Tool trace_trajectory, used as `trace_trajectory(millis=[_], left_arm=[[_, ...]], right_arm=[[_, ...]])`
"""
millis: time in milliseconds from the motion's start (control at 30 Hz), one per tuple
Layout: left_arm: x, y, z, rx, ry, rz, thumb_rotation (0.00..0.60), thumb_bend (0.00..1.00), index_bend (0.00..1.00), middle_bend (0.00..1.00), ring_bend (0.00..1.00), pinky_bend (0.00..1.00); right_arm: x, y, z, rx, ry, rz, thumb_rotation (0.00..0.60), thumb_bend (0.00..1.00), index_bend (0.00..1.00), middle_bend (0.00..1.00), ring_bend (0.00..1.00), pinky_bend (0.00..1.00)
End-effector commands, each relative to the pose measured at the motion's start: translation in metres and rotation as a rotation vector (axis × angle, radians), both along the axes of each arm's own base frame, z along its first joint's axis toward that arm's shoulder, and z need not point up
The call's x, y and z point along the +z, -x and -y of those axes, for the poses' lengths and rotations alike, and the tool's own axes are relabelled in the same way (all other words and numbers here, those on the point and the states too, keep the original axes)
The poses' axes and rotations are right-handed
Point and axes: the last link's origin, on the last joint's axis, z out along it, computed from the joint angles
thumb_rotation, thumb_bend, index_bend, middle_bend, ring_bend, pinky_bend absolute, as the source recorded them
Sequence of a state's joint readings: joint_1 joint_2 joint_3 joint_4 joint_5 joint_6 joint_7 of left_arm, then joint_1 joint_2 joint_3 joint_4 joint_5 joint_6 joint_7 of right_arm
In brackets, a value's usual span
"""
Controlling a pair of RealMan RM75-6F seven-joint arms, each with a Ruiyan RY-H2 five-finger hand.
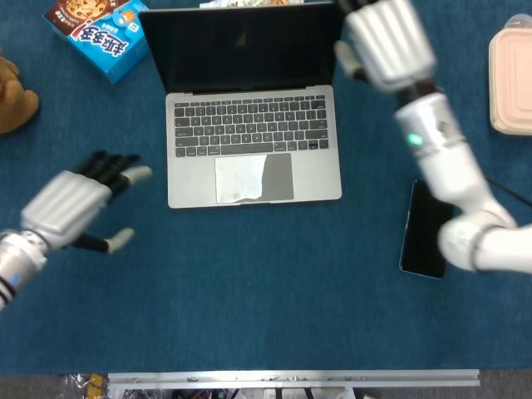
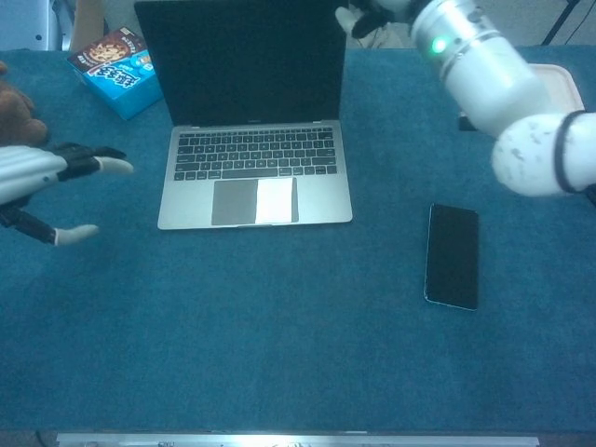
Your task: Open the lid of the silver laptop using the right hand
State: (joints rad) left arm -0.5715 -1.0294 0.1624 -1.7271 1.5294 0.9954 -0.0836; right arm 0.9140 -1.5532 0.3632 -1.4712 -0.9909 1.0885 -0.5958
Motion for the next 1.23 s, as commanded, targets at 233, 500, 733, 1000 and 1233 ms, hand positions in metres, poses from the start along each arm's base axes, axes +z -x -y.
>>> trace_trajectory(millis=[233,500,733,1000,1233], left_arm=[[0.061,0.036,0.018,0.129,-0.354,0.068,0.6,0.34,0.0,0.0,0.0,0.0],[0.088,0.062,0.044,0.243,-0.501,0.032,0.6,0.34,0.0,0.0,0.0,0.0],[0.095,0.077,0.074,0.286,-0.596,0.019,0.6,0.34,0.0,0.0,0.0,0.0],[0.095,0.083,0.101,0.288,-0.663,0.052,0.6,0.34,0.0,0.0,0.0,0.0],[0.099,0.086,0.106,0.305,-0.678,0.054,0.6,0.34,0.0,0.0,0.0,0.0]], right_arm=[[0.07,0.11,-0.069,-0.169,0.083,-0.066,0.6,0.39,0.0,0.0,0.0,0.01],[0.101,0.178,-0.136,-0.342,0.156,-0.079,0.6,0.39,0.0,0.0,0.0,0.01],[0.132,0.212,-0.184,-0.429,0.276,-0.073,0.6,0.39,0.0,0.0,0.0,0.01],[0.15,0.238,-0.222,-0.512,0.352,-0.03,0.6,0.39,0.0,0.0,0.0,0.01],[0.155,0.249,-0.234,-0.545,0.368,-0.028,0.6,0.39,0.0,0.0,0.0,0.01]])
